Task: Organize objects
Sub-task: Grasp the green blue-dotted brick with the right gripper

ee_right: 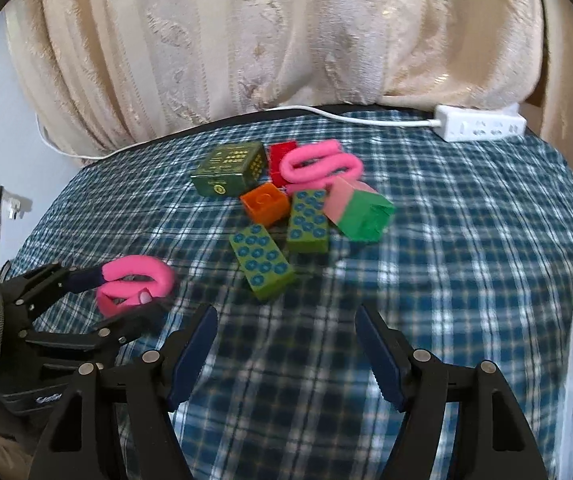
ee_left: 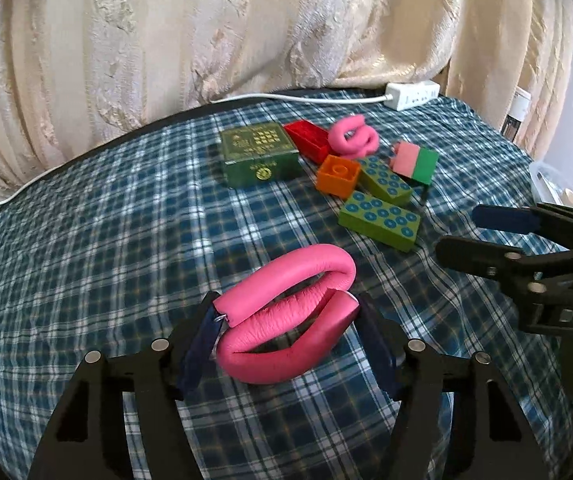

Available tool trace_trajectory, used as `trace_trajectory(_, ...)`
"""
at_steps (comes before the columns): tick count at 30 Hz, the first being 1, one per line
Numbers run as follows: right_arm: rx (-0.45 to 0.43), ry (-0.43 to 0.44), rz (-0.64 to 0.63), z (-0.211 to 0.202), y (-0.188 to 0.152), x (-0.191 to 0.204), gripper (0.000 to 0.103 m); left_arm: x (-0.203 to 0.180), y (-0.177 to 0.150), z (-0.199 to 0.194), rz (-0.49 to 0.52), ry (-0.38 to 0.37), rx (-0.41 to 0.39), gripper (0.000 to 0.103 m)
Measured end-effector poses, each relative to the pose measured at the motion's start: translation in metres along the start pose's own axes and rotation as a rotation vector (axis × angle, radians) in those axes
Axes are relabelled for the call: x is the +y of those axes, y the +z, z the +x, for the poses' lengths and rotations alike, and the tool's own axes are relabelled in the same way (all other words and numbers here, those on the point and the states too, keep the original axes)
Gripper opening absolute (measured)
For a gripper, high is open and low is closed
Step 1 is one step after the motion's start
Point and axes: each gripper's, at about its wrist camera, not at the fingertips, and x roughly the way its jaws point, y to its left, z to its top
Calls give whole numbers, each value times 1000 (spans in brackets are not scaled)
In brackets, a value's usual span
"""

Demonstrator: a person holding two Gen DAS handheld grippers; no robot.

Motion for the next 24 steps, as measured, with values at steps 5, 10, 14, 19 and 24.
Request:
trace_trajectory(5, 7, 10, -24, 16, 10, 4, 74, 6, 1, -4, -22, 12, -13, 68)
trace_trajectory(10, 12, 15, -42, 27, 17, 9, 68, 11, 1, -6, -43, 17, -12, 68)
trace_trajectory(14, 19, 21, -54, 36, 22, 11, 62, 13, 0, -6, -46, 21, -10, 68)
trace_trajectory(19, 31, 17, -80, 44, 26, 16, 58, 15, 1, -6, -54, 22, -13, 68)
trace_trajectory(24, 51, 15, -100, 52, 26, 18, 52, 16, 0, -6, -61, 24, -11, 68)
